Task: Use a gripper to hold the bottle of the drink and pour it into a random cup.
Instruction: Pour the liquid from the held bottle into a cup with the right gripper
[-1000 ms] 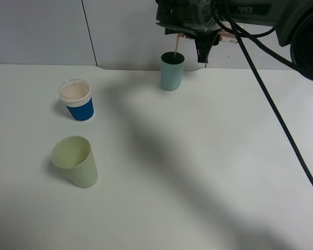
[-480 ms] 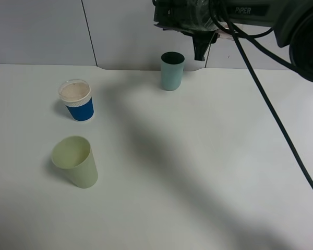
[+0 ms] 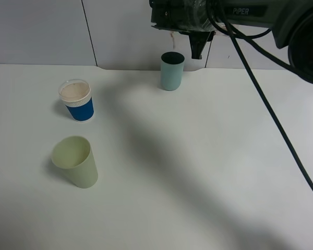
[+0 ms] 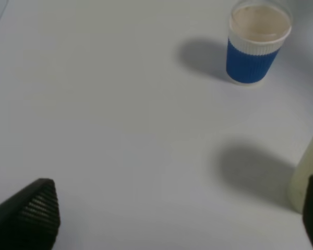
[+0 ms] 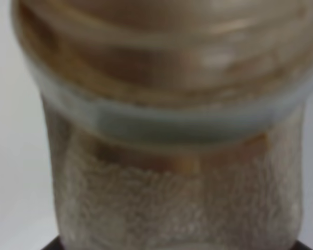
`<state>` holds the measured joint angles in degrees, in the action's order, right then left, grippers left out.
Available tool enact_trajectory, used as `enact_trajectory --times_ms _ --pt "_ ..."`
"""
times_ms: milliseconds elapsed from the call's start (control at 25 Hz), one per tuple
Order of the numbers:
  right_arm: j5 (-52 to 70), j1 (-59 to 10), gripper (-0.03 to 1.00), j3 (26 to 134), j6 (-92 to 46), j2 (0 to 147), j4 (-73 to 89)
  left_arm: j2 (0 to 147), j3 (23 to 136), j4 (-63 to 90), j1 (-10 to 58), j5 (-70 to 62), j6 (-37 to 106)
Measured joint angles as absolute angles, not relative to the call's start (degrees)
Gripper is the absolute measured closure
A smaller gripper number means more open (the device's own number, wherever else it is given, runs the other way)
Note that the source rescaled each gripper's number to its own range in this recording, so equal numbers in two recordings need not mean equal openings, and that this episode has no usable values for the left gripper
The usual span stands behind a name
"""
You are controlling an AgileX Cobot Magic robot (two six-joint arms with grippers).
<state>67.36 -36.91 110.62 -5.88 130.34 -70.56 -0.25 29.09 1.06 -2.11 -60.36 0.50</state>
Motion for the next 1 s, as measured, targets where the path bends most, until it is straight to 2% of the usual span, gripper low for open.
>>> enact_trajectory --times_ms 1000 --pt "67.29 -36.91 0.97 110.62 -6.37 130.34 -73.52 -0.25 29.09 1.06 -2.11 -60.36 0.5"
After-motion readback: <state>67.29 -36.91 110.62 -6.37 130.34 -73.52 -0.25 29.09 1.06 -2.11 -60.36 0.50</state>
